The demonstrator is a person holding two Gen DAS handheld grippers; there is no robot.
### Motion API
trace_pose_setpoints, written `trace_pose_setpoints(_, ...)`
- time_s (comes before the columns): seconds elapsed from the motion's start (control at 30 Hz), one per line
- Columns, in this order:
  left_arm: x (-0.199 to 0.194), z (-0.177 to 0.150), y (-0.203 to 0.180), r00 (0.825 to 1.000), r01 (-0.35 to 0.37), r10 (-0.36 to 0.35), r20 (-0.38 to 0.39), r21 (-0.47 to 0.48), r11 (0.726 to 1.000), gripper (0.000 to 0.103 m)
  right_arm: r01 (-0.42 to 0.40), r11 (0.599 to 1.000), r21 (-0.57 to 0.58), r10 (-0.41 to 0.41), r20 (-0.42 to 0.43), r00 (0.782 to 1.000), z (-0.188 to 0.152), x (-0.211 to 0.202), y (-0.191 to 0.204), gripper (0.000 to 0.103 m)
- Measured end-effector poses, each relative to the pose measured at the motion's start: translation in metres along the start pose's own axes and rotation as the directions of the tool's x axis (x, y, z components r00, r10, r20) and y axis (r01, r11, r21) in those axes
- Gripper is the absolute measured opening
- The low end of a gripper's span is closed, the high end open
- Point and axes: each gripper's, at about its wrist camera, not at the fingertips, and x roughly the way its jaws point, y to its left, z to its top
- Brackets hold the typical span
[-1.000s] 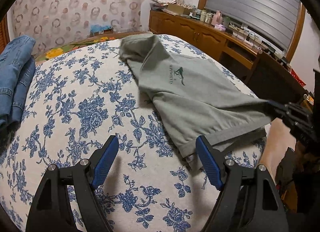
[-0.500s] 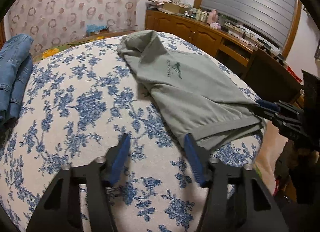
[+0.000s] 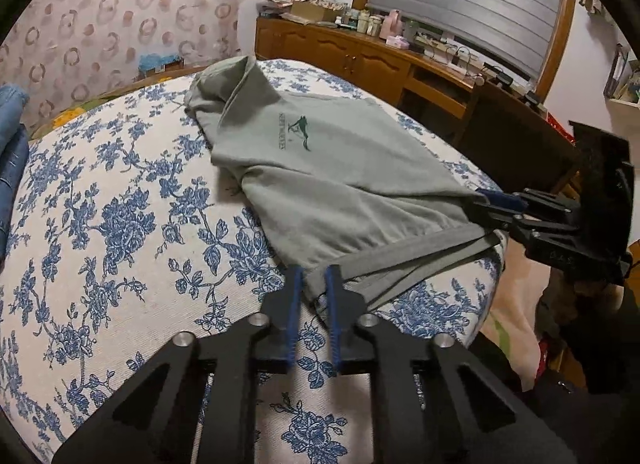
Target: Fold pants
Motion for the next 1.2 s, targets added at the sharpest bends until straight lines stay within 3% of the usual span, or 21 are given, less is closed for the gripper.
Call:
trace_pose_setpoints(0.2,-0.014,-0.002,-0.005,0.999,0.022,-0.022,0.023,0.016,1.000,0.006,-0.004,1.000,0.012,0.004,-0.002,1.000,-0.002,0.000,-0.001,0.034)
trace_pose_setpoints(0.73,-0.021,-0.014,-0.011,1.000,0.005,-0.005,-0.007,0.021,1.000,0.006,0.003,1.000,0.004,-0.003,0.003,1.000,-0.003,-0.001,-0.001,0.036)
trace_pose_setpoints(0.77,-0.021,-0.014,-0.011,1.000,-0.005,0.005,-0.008,0.023,1.000,0.007,0.004,1.000,0.003,-0.004,0.003,1.000,-0.003,-0.001,-0.001,0.036)
trace_pose_setpoints(0.9,-0.020,-0.014,-0.010,0.999,-0.039,0.040,-0.017,0.034,0.999,0.034,0.002,1.000,0.002,-0.002,0.004,1.000,-0.002,0.000,-0.001,0.036)
trace_pose_setpoints(0.97,-0.021,-0.015,-0.009,0.999,-0.031,0.032,-0.019,0.032,0.999,0.041,0.001,1.000,0.003,-0.001,0.005,1.000,-0.002,-0.001,-0.001,0.036)
trace_pose_setpoints(1.2,-0.012,-0.021,-0.013,0.997,-0.033,0.037,-0.064,0.066,0.997,0.043,0.003,1.000,0.003,-0.003,0.002,1.000,-0.001,-0.001,-0.001,0.036)
